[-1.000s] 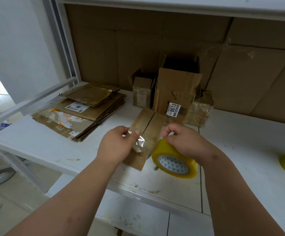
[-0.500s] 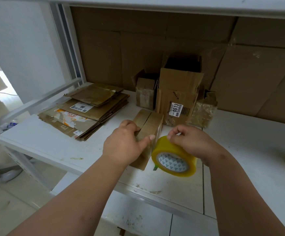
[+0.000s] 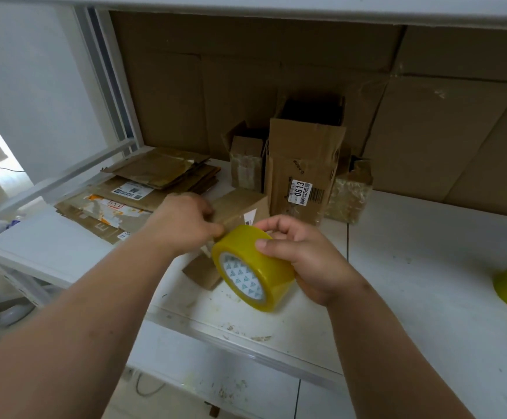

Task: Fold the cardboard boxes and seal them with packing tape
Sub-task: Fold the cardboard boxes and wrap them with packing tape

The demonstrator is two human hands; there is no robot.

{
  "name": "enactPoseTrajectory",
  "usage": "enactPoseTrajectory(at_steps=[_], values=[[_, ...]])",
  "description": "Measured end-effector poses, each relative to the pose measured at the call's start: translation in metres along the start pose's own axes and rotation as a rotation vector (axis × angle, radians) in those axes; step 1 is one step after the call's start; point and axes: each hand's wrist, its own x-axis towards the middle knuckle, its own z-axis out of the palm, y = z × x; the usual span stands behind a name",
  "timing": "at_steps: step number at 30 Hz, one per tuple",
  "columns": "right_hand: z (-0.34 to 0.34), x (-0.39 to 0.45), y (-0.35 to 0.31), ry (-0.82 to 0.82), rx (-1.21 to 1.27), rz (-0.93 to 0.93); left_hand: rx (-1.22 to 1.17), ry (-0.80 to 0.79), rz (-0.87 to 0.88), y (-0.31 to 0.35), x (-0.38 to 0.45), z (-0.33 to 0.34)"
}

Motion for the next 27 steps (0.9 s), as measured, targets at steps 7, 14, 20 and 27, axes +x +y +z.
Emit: enactPoseTrajectory(at_steps=[7, 14, 20, 27], values=[[0.008, 0.004, 0.014, -0.012, 0.072, 0.088, 0.014, 0.013, -0.003, -0.019, -0.008, 0.015], [0.008, -0.004, 0.023, -0.098, -0.019, 0.146, -0.089, 0.011, 0.032, -0.021, -0.016, 0.023], [0.003, -0.015, 0.031, -0.180, 0.034, 0.139, -0.103, 0.015, 0.005, -0.021, -0.018, 0.024], [0.001, -0.017, 0.031, -0.210, 0.014, 0.110, -0.125, 0.083, 0.010, -0.018, -0.024, 0.029]])
